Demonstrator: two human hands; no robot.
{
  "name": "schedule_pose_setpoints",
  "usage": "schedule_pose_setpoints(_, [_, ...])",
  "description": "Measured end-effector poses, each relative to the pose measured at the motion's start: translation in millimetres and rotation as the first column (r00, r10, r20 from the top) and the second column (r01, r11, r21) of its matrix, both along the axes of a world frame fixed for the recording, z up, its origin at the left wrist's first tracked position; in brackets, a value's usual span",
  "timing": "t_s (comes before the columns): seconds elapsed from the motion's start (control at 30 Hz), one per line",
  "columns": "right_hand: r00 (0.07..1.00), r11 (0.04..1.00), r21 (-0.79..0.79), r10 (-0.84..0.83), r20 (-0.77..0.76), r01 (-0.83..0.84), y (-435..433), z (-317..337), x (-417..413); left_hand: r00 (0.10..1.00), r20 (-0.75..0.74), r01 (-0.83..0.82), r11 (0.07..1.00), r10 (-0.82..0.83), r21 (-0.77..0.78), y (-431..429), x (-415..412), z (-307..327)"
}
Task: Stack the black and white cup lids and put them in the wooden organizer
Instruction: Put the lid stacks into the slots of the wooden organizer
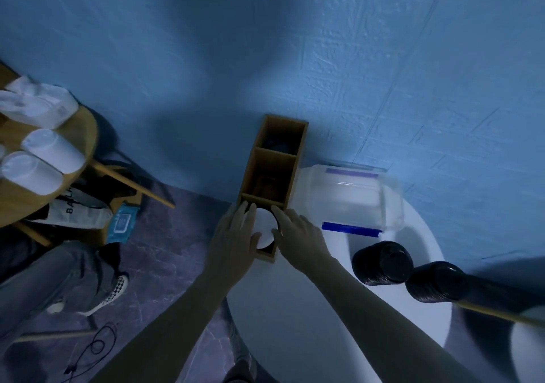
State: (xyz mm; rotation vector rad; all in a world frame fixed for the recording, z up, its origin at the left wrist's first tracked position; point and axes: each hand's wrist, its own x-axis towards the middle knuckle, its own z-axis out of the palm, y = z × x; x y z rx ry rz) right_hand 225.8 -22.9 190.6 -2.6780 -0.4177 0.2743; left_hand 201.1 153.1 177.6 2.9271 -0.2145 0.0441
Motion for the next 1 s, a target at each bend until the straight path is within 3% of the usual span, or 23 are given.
schedule_pose_setpoints(0.23, [0.99,0.976,-0.217,0.056,0.129,-0.027,-53.7,-6.1,-21.4,0.987,-0.045,0.16,0.951,-0.154,0.265,-32.6,4.1,13.2])
schedule_pose_setpoints(0.33, [0.992,0.968,-0.252,0.008,0.124,0.023,-91.1,-1.4,-30.5,0.974,-0.124,0.216,0.937,-0.188,0.276,-65.1,2.8,18.7])
schedule_pose_setpoints(0.47, [0.976,0.954,-0.268,-0.08,0.204,0.134,-140.3,5.0,-48.7,0.963,-0.097,0.267,0.933,-0.25,0.242,-114.5,-4.4,20.2])
schedule_pose_setpoints(0.63, [0.991,0.922,-0.368,-0.087,0.107,0.12,-196.0,-1.9,-71.5,0.938,-0.081,0.346,0.904,-0.337,0.251,-173.9,-11.9,7.2])
schedule_pose_setpoints(0.7, [0.984,0.921,-0.35,-0.145,0.104,0.173,-213.6,-3.3,-79.2,0.929,-0.106,0.371,0.9,-0.355,0.229,-195.3,-12.9,3.4])
schedule_pose_setpoints(0.8, [0.953,0.936,-0.192,-0.274,0.13,0.295,-226.7,-4.2,-87.4,0.916,-0.13,0.399,0.9,-0.38,0.178,-222.1,-14.4,-2.6])
schedule_pose_setpoints(1.0, [0.942,0.94,-0.066,-0.335,-0.013,0.334,-238.0,-23.4,-98.2,0.921,-0.132,0.375,0.925,-0.366,0.055,-247.0,-19.3,-19.3])
